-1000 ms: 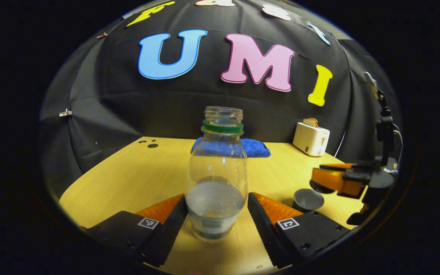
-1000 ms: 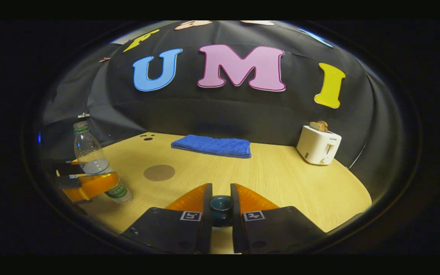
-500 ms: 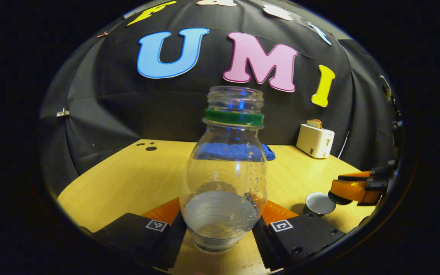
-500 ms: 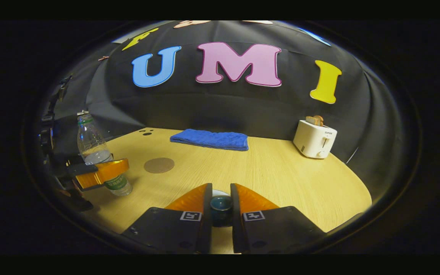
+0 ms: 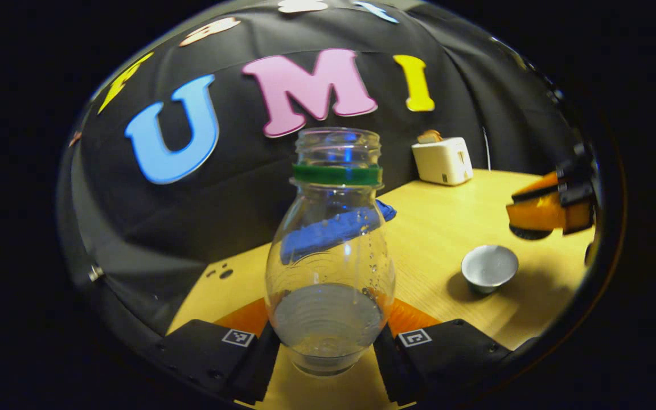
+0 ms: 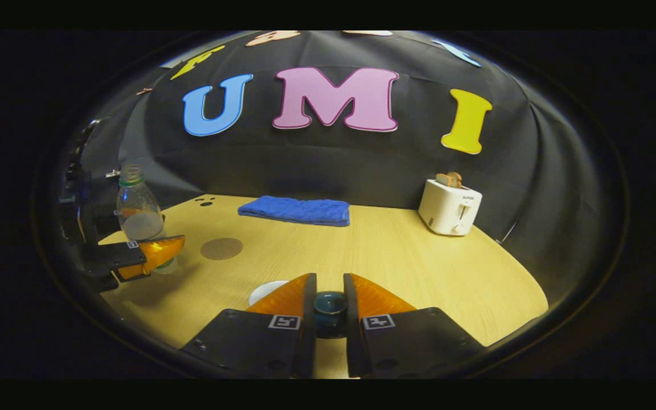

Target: Open the teacup lid with one hand, grasp the water bottle and pour water into the teacup with the other hand; after pouring, place the water bottle on the coaster and then close the teacup lid.

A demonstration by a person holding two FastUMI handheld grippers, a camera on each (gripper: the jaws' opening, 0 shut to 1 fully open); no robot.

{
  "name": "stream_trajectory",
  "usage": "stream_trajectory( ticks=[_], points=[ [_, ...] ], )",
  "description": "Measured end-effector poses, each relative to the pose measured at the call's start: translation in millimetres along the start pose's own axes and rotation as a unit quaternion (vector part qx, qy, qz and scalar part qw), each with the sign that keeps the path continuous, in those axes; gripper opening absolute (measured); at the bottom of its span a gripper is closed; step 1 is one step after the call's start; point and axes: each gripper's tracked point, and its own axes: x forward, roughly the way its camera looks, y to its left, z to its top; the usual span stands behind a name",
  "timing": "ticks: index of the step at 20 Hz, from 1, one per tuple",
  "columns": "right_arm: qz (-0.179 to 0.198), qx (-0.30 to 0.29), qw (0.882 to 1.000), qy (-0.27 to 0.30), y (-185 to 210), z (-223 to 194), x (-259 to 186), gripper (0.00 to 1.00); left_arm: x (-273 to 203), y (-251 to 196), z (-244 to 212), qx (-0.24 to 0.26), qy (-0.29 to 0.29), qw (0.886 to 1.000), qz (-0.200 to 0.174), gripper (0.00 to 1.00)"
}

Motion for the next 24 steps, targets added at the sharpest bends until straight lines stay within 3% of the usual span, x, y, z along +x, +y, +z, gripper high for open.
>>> stream_trajectory(
  ticks=[3,4,6,7,12,13,15,19,20,21,23,24],
  points=[
    [-0.008,-0.001,1.000,-0.001,-13.9,-0.9,-5.5,0.25,8.7,-2.3,7.2,0.087,-0.004,0.996,0.002,0.76],
    [-0.010,-0.001,1.000,-0.002,-19.5,-1.4,-7.1,0.20,10.5,-3.5,7.4,0.116,-0.002,0.993,0.005,0.76],
    [-0.016,-0.001,1.000,-0.002,-29.3,-3.4,-11.1,0.25,16.2,-8.7,6.2,0.176,0.006,0.984,0.009,0.76],
    [-0.019,-0.002,1.000,-0.002,-35.8,-4.1,-11.7,0.20,20.5,-13.1,5.7,0.202,0.010,0.979,0.008,0.76],
    [-0.032,-0.001,0.999,0.000,-62.0,-8.5,-17.4,0.20,38.0,-32.7,-9.9,0.289,0.034,0.957,-0.003,0.76],
    [-0.035,0.000,0.999,0.000,-66.4,-8.7,-18.3,0.20,40.0,-33.8,-10.1,0.311,0.035,0.950,-0.002,0.76],
    [-0.038,-0.001,0.999,0.000,-74.7,-10.0,-18.1,0.29,48.2,-38.9,-6.5,0.356,0.033,0.934,-0.001,0.76],
    [-0.040,-0.001,0.999,0.001,-81.3,-14.7,-19.9,0.29,65.8,-51.1,-8.9,0.411,0.031,0.911,-0.011,0.76],
    [-0.041,-0.001,0.999,0.000,-82.6,-15.4,-19.5,0.25,69.2,-53.3,-8.5,0.426,0.029,0.904,-0.013,0.76],
    [-0.041,-0.001,0.999,0.000,-83.0,-15.4,-19.4,0.29,72.4,-55.9,-10.2,0.442,0.026,0.897,-0.015,0.76],
    [-0.039,-0.002,0.999,0.000,-83.3,-16.7,-19.5,0.20,75.6,-60.8,-11.1,0.471,0.019,0.882,-0.021,0.76],
    [-0.038,-0.002,0.999,-0.001,-83.7,-17.3,-19.4,0.29,76.8,-63.0,-10.4,0.484,0.016,0.875,-0.024,0.76]
  ],
)
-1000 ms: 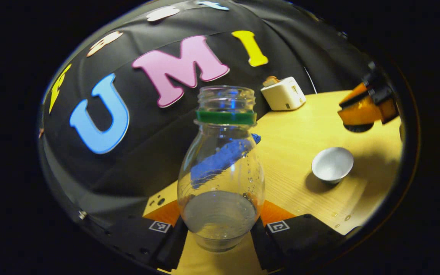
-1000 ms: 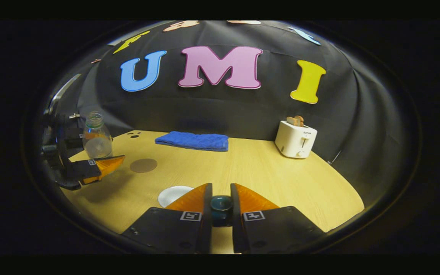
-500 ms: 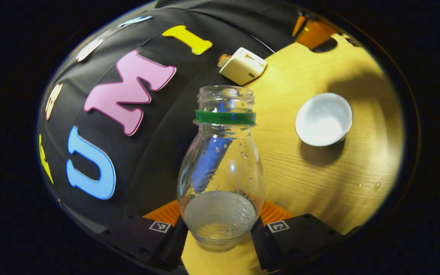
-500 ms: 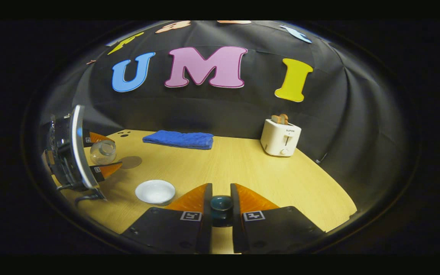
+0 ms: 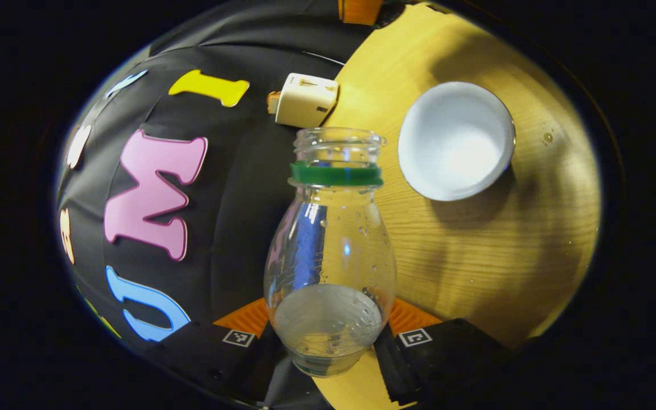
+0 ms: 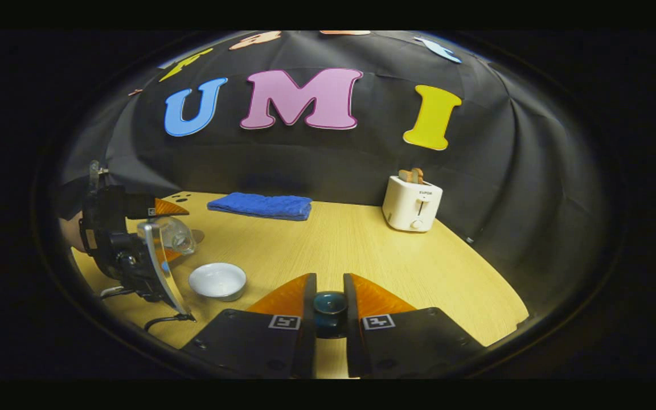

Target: Open the teacup lid with one hand, grasp the water bottle and pour water into the teacup with the other hand; after pouring, place the water bottle on the coaster and then close the teacup lid.

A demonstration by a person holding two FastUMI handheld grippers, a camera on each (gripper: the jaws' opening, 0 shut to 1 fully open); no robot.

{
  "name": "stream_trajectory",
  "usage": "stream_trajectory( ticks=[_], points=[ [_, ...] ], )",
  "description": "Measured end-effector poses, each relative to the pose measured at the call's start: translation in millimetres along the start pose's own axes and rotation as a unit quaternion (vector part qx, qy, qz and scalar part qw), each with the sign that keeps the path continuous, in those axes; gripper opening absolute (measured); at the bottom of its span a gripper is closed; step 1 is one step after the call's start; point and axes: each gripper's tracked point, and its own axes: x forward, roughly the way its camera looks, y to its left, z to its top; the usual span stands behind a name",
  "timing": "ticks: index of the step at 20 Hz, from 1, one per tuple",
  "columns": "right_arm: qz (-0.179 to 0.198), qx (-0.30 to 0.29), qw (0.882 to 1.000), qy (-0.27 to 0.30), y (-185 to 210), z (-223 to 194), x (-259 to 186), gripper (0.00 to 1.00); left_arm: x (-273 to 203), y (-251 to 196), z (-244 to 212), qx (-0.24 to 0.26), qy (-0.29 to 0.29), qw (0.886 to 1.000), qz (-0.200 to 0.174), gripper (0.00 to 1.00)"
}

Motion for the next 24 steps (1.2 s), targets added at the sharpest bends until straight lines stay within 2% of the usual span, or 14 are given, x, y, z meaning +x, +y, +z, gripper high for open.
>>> stream_trajectory(
  ticks=[5,6,7,8,10,12,13,14,18,20,21,22,24],
  points=[
    [0.002,-0.002,1.000,0.002,-2.3,-4.5,0.9,0.29,8.3,0.8,9.4,0.057,-0.017,0.998,0.001,0.76],
    [0.003,-0.002,1.000,0.003,-2.5,-4.8,1.4,0.25,9.3,1.3,11.9,0.066,-0.018,0.998,0.001,0.76],
    [0.003,-0.001,1.000,0.003,-3.1,-4.9,1.5,0.29,11.4,2.8,13.0,0.075,-0.021,0.997,0.002,0.76],
    [0.003,0.000,1.000,0.003,-4.2,-4.6,0.6,0.20,13.1,3.7,15.9,0.085,-0.025,0.996,0.003,0.76],
    [0.003,0.001,1.000,0.003,-5.6,-4.7,0.2,0.29,14.3,6.6,18.8,0.106,-0.032,0.994,0.003,0.76],
    [0.002,0.003,1.000,0.002,-7.5,-3.0,-0.1,0.29,15.1,8.6,22.4,0.125,-0.039,0.991,0.002,0.76],
    [0.002,0.004,1.000,0.001,-8.3,-2.5,-0.3,0.20,18.5,10.1,24.8,0.135,-0.044,0.990,0.002,0.76],
    [0.001,0.005,1.000,0.000,-9.0,-2.1,-1.3,0.29,20.6,11.4,25.7,0.144,-0.048,0.988,0.002,0.76],
    [-0.002,0.007,1.000,-0.001,-13.1,-2.3,-1.8,0.29,24.1,16.9,29.0,0.176,-0.060,0.982,0.005,0.76],
    [-0.002,0.009,1.000,0.000,-13.9,-2.6,-2.7,0.25,26.9,18.6,29.6,0.190,-0.062,0.980,0.005,0.76],
    [-0.002,0.010,1.000,0.000,-13.6,-3.4,-2.4,0.29,27.2,20.1,29.9,0.198,-0.063,0.978,0.006,0.76],
    [-0.001,0.010,1.000,0.000,-14.3,-2.3,-3.4,0.25,28.1,20.9,31.2,0.207,-0.065,0.976,0.006,0.76],
    [0.001,0.009,1.000,-0.002,-13.6,-1.1,-4.1,0.25,28.8,23.4,33.1,0.220,-0.072,0.973,0.007,0.76]
  ],
)
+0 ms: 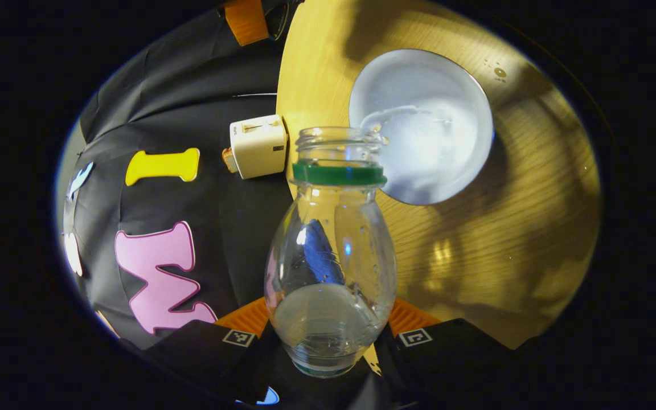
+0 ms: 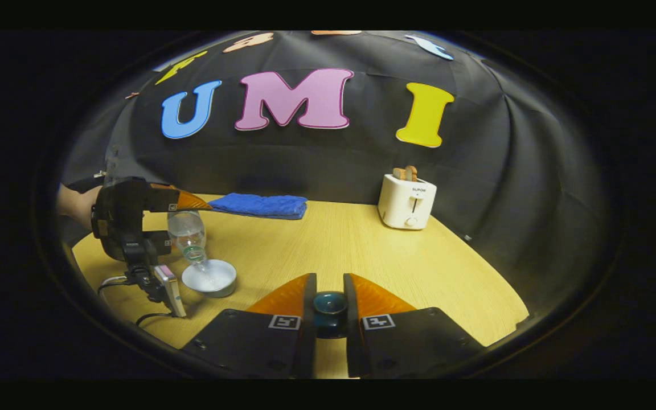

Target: Open the teacup lid with one hand, grasp the water bottle and pour water into the teacup with the other hand; after pouring, place the water bottle on the coaster and then close the teacup lid.

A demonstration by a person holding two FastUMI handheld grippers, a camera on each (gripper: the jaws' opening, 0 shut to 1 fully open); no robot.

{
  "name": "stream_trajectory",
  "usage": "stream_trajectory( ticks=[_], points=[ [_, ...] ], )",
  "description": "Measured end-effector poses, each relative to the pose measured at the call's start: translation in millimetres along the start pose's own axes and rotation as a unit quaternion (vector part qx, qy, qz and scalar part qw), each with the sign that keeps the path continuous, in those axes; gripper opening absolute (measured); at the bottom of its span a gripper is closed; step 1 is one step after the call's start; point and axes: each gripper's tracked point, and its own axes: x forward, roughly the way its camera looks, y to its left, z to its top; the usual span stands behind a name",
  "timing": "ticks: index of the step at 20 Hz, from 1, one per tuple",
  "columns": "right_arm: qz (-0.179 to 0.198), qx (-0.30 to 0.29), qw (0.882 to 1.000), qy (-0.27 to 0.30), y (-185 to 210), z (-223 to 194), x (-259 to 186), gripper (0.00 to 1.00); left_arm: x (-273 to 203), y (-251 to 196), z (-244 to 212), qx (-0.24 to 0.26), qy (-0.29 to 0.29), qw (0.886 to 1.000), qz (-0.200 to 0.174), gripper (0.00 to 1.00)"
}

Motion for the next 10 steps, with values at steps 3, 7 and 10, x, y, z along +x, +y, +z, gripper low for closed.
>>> stream_trajectory(
  ticks=[3,7,10],
  points=[
    [0.004,-0.002,1.000,-0.002,1.7,1.0,-0.9,0.25,-0.8,5.7,-1.1,0.024,-0.008,1.000,0.002,0.76],
    [0.009,0.001,1.000,-0.001,5.0,0.6,-1.9,0.24,2.5,7.1,-0.3,0.051,-0.016,0.999,0.001,0.76],
    [0.013,-0.001,1.000,-0.002,7.4,2.4,-2.8,0.25,3.6,11.7,-0.1,0.067,-0.021,0.998,0.004,0.76]
  ],
)
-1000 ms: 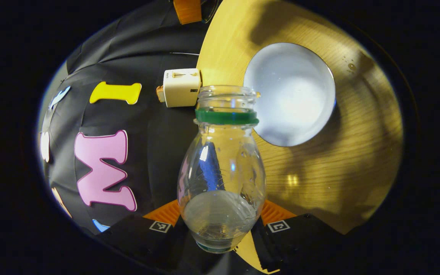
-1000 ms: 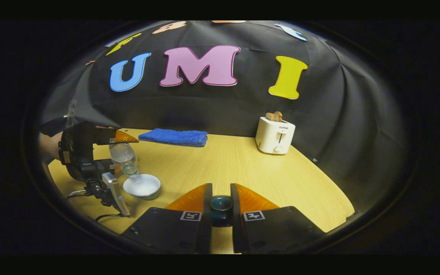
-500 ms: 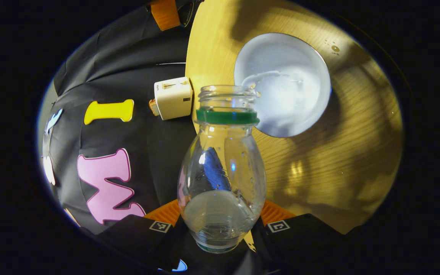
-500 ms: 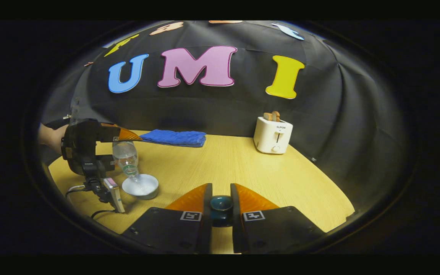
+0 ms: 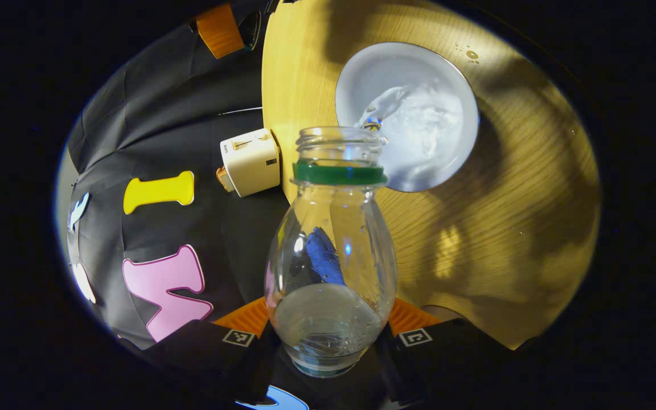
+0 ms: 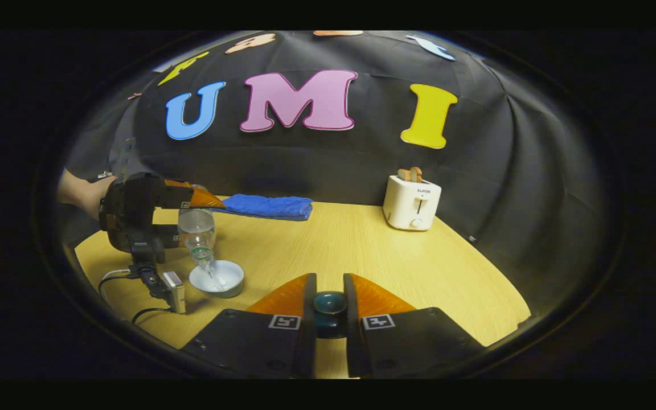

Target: Open the teacup lid with one hand, grasp the water bottle and pour water into the teacup with the other hand; after pouring, place the water bottle on the coaster and then close the teacup lid.

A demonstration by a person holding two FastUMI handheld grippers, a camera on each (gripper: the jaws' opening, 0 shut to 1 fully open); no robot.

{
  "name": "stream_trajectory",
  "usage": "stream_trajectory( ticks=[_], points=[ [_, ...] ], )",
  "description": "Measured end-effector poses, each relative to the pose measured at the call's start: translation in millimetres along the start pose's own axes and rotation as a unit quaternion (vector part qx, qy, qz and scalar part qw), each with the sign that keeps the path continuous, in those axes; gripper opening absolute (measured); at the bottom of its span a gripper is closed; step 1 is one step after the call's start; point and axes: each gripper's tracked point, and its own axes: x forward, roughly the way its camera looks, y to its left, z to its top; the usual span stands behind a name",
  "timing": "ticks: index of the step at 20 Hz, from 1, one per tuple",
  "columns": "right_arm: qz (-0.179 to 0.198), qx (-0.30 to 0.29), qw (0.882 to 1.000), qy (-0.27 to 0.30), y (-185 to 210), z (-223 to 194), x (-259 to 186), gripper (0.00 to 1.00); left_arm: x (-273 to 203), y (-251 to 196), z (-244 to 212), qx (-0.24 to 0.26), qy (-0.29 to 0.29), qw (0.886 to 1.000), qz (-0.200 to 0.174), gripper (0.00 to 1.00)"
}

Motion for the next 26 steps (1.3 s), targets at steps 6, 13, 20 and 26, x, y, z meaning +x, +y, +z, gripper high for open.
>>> stream_trajectory(
  ticks=[6,13,20,26],
  points=[
    [0.005,-0.003,1.000,-0.001,0.5,4.0,-0.7,0.20,4.8,5.2,-0.6,0.045,-0.010,0.999,0.002,0.76],
    [0.010,-0.007,1.000,-0.004,4.3,6.0,-1.1,0.20,6.8,11.2,11.6,0.095,-0.036,0.995,0.007,0.77],
    [0.009,-0.008,1.000,-0.007,3.4,7.2,-8.0,0.29,10.5,22.7,16.0,0.127,-0.047,0.991,0.018,0.77],
    [0.009,-0.006,1.000,-0.008,4.8,9.4,-10.9,0.29,9.5,32.0,14.8,0.149,-0.047,0.987,0.029,0.77]
  ],
)
